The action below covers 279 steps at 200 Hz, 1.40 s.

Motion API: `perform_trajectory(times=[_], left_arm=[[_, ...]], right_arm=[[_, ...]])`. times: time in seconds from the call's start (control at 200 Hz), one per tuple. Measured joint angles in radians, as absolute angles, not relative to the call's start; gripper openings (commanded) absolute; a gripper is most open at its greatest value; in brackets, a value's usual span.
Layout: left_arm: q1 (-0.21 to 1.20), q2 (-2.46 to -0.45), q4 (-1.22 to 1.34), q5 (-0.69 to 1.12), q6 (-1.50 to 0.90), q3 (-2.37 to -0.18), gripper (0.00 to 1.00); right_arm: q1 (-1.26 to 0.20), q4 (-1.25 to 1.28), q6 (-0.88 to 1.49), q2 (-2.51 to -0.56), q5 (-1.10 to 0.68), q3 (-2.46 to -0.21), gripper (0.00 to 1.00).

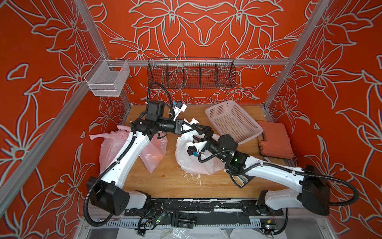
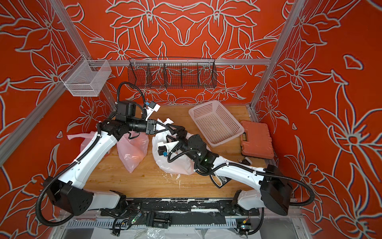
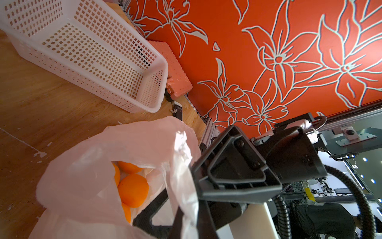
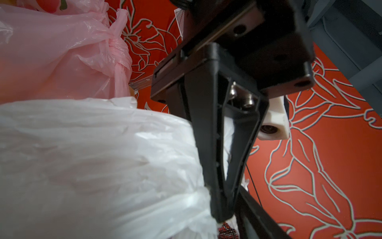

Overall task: Place the oranges into plastic bags & tie knots
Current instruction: Tie the plastic bag at the center of the board.

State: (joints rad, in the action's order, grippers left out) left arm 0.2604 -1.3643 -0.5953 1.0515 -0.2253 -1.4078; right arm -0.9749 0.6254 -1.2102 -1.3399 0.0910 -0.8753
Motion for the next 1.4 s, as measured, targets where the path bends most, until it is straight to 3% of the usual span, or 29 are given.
perform_trajectory(times=[0.13,0.295,0.385,0.54,0.595,0.701,0.821,0.851,1.016,1.121,1.216,1.311,1.396], left_arm=[[0.261,-1.367,-0.61,1.055,-0.212,-1.408,0.13],[0.261,-1.376,-0.632,1.057,-0.198,-1.408,0.13],[0.256,-1.378,-0.644,1.055,-0.186,-1.409,0.23],[0.243,-1.38,-0.664,1.049,-0.173,-1.423,0.28],[0.243,-1.38,-0.669,1.051,-0.171,-1.423,0.32],[0.245,-1.38,-0.673,1.063,-0.169,-1.424,0.55],[0.249,-1.374,-0.663,1.044,-0.151,-1.423,0.88],[0.247,-1.367,-0.653,1.029,-0.154,-1.415,1.0],[0.202,-1.216,-0.547,0.855,-0.202,-1.259,0.97],[0.184,-1.026,-0.455,0.707,-0.227,-1.104,1.0],[0.191,-0.844,-0.348,0.649,-0.234,-0.961,0.94],[0.253,-0.719,-0.253,0.653,-0.215,-0.863,0.92],[0.402,-0.689,-0.203,0.656,-0.163,-0.834,0.91]], right_arm=[[-0.977,0.62,-1.211,-1.351,0.092,-0.897,0.62],[-0.977,0.61,-1.203,-1.354,0.1,-0.913,0.39],[-0.976,0.599,-1.2,-1.353,0.113,-0.917,0.23],[-0.963,0.551,-1.183,-1.351,0.149,-0.918,0.0],[-0.964,0.546,-1.179,-1.349,0.151,-0.918,0.0],[-0.966,0.526,-1.169,-1.346,0.156,-0.918,0.0],[-0.977,0.489,-1.116,-1.326,0.159,-0.917,0.0],[-0.984,0.469,-1.092,-1.312,0.161,-0.916,0.0],[-0.997,0.29,-0.901,-1.203,0.179,-0.919,0.0],[-0.996,0.126,-0.765,-1.153,0.179,-0.934,0.0],[-0.991,-0.004,-0.66,-1.127,0.175,-0.943,0.0],[-0.98,-0.101,-0.584,-1.119,0.163,-0.961,0.0],[-0.969,-0.173,-0.525,-1.114,0.139,-0.985,0.0]])
